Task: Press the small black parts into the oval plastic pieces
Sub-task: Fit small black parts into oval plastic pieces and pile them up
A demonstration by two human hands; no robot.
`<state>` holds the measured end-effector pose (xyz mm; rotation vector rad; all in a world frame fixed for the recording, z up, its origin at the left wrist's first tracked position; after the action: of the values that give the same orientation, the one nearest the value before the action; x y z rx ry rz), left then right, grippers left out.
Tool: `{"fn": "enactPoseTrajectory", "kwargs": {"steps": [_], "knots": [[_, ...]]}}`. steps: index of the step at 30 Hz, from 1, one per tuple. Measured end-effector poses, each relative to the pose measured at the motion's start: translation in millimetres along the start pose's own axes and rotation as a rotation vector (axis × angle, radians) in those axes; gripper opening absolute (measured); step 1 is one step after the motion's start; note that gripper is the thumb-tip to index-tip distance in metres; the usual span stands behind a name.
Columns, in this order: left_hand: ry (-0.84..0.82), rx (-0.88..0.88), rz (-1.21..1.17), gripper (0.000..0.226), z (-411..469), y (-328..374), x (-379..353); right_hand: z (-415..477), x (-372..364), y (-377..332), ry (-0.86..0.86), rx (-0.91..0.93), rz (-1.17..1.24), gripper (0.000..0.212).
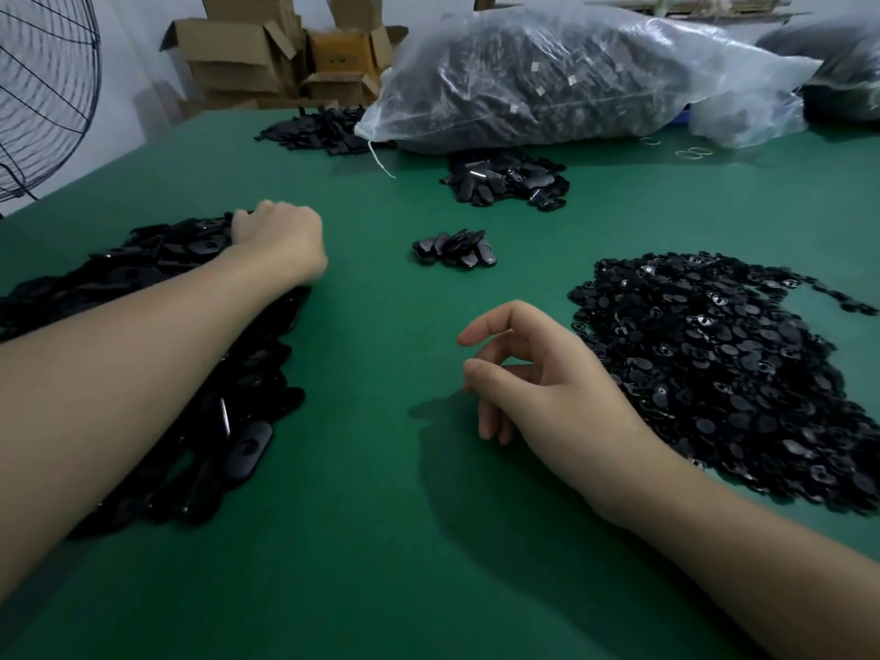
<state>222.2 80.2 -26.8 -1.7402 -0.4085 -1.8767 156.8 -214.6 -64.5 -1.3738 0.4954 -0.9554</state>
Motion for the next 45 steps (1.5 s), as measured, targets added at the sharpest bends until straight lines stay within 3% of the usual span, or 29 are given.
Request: {"fn": "enactPoseTrajectory", "kwargs": {"steps": [8, 15, 18, 20, 22, 25, 29, 32, 45], "knots": [[0.153, -0.066, -0.080, 0.006, 0, -6, 15, 0, 0, 2, 0.007, -0.014, 0.005, 0.011], [0.205, -0.085, -0.176, 0.012, -6, -12, 21, 0, 1, 2, 0.020, -0.020, 0.006, 0.012], [0.296, -0.131, -0.320, 0.008, -23, -11, 37, -2, 2, -1, 0.028, -0.025, 0.016, 0.014], [0.346, -0.155, -0.549, 0.003, -44, -8, 49, -5, 3, -8, 0.047, 0.008, -0.053, 0.016], [0.256, -0.195, -0.881, 0.005, -69, 4, 49, -7, 6, -23, 0.091, 0.089, -0.217, 0.018], [-0.062, -0.242, -1.272, 0.004, -115, 34, 31, 1, 17, -48, 0.168, 0.158, -0.490, 0.013], [-0.384, -0.256, -1.545, 0.012, -166, 59, 13, 45, 58, -51, 0.054, 0.019, -1.040, 0.013], [-0.548, -0.273, -1.643, 0.021, -190, 72, 4, 73, 101, -41, 0.066, -0.111, -1.280, 0.014], [-0.551, -0.298, -1.732, 0.024, -210, 72, -7, 104, 107, -19, -0.010, -0.214, -1.484, 0.012]]}}
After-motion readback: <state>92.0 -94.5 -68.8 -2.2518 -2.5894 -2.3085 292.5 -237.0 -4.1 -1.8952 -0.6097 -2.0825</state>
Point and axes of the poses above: each hand's wrist, its own z-axis towards the middle knuckle, its own x-axis out of the back of the hand, y = z × x, the point moved 10 cm from there along z, towards the middle knuckle
